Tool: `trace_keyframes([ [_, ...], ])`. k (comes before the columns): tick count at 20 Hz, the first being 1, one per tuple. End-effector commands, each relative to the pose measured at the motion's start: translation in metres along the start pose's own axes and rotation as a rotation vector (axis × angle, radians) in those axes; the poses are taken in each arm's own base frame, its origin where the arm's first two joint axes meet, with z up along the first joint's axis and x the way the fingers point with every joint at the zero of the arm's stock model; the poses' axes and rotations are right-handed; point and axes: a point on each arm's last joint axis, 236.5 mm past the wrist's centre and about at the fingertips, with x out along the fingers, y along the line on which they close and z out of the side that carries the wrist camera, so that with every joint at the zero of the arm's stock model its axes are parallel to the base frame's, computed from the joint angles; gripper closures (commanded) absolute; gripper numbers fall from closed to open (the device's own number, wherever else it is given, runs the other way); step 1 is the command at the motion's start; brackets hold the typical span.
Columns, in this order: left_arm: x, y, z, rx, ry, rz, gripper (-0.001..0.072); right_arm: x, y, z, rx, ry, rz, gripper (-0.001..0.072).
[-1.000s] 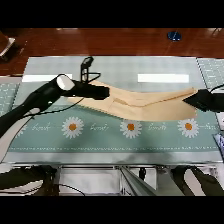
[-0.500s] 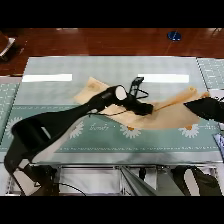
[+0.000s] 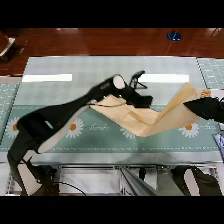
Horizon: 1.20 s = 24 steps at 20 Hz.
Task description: Fold the shirts.
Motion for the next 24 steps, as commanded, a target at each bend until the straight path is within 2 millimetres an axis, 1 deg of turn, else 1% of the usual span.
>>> trace_keyframes([
  [1,-0.102,0.064,0.032,-0.013,-0.042,0.125,0.0691,0.007,0.007,0.006,0.016,0.01,0.053,0.069],
  [3,-0.178,0.098,0.042,-0.028,-0.139,0.239,0.0691,0.014,0.019,0.016,0.032,0.006,0.141,0.069],
  [4,-0.217,0.113,0.04,-0.04,-0.196,0.298,0.0691,0.017,0.025,0.022,0.039,0.001,0.183,0.069],
  [5,-0.252,0.126,0.034,-0.055,-0.254,0.35,0.0691,0.02,0.027,0.027,0.049,0.002,0.212,0.069],
  [6,-0.286,0.136,0.025,-0.073,-0.321,0.397,0.0691,0.025,0.029,0.03,0.047,0.012,0.224,0.069],
  [7,-0.314,0.143,0.013,-0.093,-0.388,0.435,0.0691,0.032,0.031,0.032,0.038,0.026,0.225,0.069],
  [8,-0.34,0.148,-0.002,-0.104,-0.458,0.466,0.0691,0.041,0.038,0.033,0.019,0.045,0.237,0.069],
  [9,-0.357,0.15,-0.017,-0.119,-0.518,0.487,0.0691,0.051,0.047,0.034,-0.001,0.063,0.249,0.069],
  [10,-0.37,0.151,-0.035,-0.133,-0.574,0.505,0.0691,0.063,0.058,0.037,-0.019,0.078,0.264,0.069],
  [11,-0.377,0.151,-0.051,-0.141,-0.612,0.517,0.0691,0.079,0.069,0.039,-0.036,0.096,0.28,0.069],
  [12,-0.378,0.149,-0.067,-0.146,-0.639,0.522,0.0691,0.096,0.081,0.04,-0.054,0.119,0.296,0.069],
  [14,-0.37,0.146,-0.096,-0.147,-0.644,0.521,0.0691,0.132,0.104,0.038,-0.083,0.18,0.322,0.069],
  [16,-0.357,0.141,-0.114,-0.168,-0.647,0.483,0.0691,0.171,0.127,0.031,-0.114,0.253,0.346,0.069],
  [18,-0.346,0.141,-0.123,-0.191,-0.64,0.449,0.0691,0.207,0.145,0.024,-0.137,0.312,0.362,0.069],
  [20,-0.337,0.143,-0.127,-0.198,-0.619,0.442,0.0691,0.239,0.155,0.017,-0.148,0.356,0.37,0.069],
  [22,-0.332,0.143,-0.128,-0.192,-0.609,0.439,0.0691,0.266,0.158,0.009,-0.136,0.4,0.365,0.069],
  [24,-0.33,0.141,-0.127,-0.187,-0.608,0.436,0.0691,0.29,0.156,-0.002,-0.116,0.441,0.355,0.069],
])
